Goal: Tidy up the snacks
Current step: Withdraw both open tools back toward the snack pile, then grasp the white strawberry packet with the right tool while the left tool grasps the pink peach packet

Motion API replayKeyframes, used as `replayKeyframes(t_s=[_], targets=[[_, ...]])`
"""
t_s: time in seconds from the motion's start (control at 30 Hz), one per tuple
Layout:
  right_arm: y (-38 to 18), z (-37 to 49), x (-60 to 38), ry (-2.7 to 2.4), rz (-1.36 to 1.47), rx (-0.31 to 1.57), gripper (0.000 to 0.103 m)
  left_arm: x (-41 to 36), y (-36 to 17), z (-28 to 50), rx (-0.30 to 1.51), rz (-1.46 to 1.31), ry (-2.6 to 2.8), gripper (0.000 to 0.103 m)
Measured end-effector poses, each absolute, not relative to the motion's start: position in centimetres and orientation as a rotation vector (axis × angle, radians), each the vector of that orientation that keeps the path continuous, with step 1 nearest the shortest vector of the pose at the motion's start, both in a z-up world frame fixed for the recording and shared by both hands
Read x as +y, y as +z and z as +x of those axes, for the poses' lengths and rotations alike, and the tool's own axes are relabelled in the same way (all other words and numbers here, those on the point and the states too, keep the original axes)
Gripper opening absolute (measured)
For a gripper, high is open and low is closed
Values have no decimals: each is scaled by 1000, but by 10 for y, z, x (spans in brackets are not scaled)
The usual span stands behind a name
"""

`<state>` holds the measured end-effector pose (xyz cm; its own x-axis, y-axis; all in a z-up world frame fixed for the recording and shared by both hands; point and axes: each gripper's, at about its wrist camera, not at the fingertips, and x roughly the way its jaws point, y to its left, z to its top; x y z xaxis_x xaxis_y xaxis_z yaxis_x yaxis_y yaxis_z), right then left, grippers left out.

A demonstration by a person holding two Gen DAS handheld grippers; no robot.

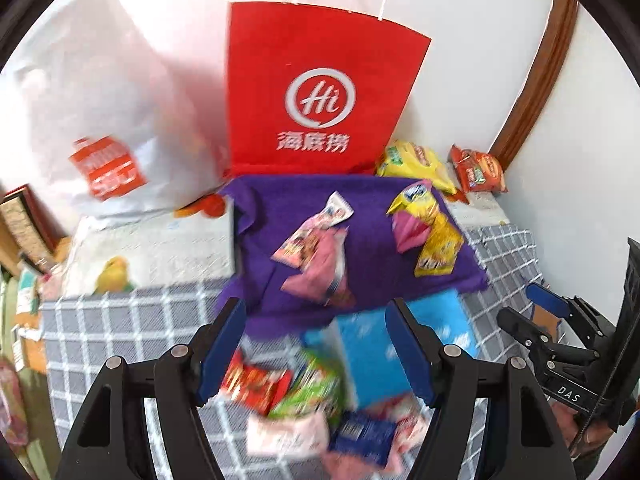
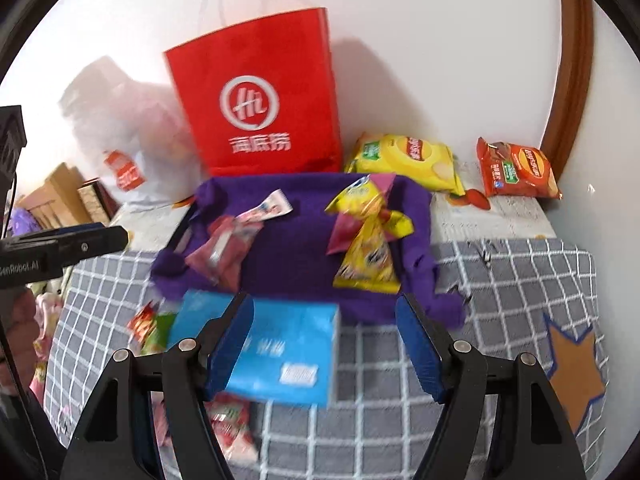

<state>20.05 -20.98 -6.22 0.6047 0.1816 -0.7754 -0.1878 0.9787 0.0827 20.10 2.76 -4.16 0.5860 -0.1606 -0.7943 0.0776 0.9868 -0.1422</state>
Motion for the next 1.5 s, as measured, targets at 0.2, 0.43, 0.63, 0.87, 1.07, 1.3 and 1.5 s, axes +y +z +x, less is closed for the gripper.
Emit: replayKeyframes(t_s=[0.2, 0.43, 0.63, 0.87, 1.07, 1.3, 1.5], targets=[[-79, 148, -189, 294, -8, 905, 67, 52, -51, 143, 941, -124, -94, 70], [-111, 114, -164, 287, -101, 934, 61, 77, -68, 102, 953, -154, -66, 70], [-134, 112, -157, 271, -100, 993, 57, 87, -86, 96, 970, -179, -86, 70], [-153, 116, -145, 303, -117, 1026, 57, 96, -101, 93, 984, -220, -83, 70], [-166, 119, -139, 363, -116, 1048, 57, 93, -108, 94, 993, -227, -63, 70], [-174, 123, -127, 434, -111, 1044, 61, 84, -106, 90, 998, -216, -45, 70], [-182, 116, -108, 404, -201, 980, 72, 86, -108, 87, 994, -223, -46, 70]])
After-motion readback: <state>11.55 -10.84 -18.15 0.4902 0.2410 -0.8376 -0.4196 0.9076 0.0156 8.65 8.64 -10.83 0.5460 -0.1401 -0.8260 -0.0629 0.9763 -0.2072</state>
